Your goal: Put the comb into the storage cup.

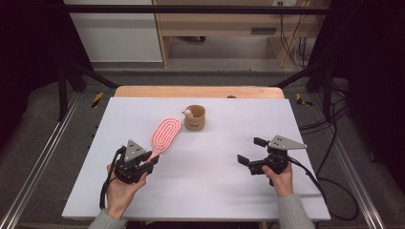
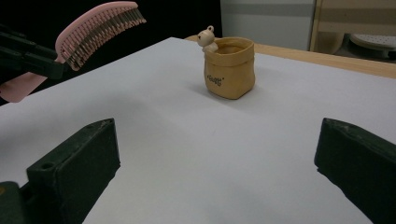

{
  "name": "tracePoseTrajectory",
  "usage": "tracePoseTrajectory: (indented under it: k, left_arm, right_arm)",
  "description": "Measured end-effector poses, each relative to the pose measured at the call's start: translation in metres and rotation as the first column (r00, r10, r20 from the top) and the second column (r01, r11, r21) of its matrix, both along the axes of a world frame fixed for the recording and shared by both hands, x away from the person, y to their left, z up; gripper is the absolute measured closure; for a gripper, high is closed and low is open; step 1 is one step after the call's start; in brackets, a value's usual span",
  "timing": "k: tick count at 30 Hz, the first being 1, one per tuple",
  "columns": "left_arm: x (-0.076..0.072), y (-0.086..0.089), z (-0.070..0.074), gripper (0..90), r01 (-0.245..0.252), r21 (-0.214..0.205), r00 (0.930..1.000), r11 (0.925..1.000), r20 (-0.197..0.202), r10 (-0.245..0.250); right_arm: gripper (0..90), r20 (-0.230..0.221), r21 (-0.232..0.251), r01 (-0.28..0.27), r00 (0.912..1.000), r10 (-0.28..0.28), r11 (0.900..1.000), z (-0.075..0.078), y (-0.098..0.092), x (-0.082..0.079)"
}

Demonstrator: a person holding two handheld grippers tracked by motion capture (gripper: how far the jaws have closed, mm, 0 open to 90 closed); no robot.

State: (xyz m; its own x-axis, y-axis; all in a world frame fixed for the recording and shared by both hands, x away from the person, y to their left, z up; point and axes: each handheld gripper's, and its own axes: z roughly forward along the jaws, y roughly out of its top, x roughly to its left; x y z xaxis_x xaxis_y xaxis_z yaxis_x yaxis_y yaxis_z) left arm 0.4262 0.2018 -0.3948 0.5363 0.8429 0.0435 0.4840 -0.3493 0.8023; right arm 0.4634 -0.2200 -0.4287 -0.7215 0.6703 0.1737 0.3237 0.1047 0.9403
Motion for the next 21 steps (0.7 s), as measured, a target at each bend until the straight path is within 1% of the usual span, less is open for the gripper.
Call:
tracePoseTrajectory:
  k: [7, 18, 21]
  left_arm:
    - [0.002, -0.005, 0.002, 69.3, -0.001, -0.012, 1.0, 0.9999, 0.003, 0.001]
    - [0.007, -0.017, 0.003, 69.3, 0.013, -0.022, 0.9999, 0.9997, 0.01, -0.012]
    - [0.008, -0.02, 0.002, 69.3, 0.016, -0.023, 0.9998, 0.9996, 0.007, -0.016]
  right_arm:
    - [0.4, 0.004, -0.002, -0.002, 1.0, 0.002, 1.0, 0.002, 0.005, -0.001]
    - [0.4, 0.0, 0.014, 0.001, 1.0, -0.001, 0.9999, 0.006, 0.01, -0.001]
    - [0.4, 0.0, 0.009, 0.005, 1.0, -0.005, 1.0, 0.006, 0.011, -0.001]
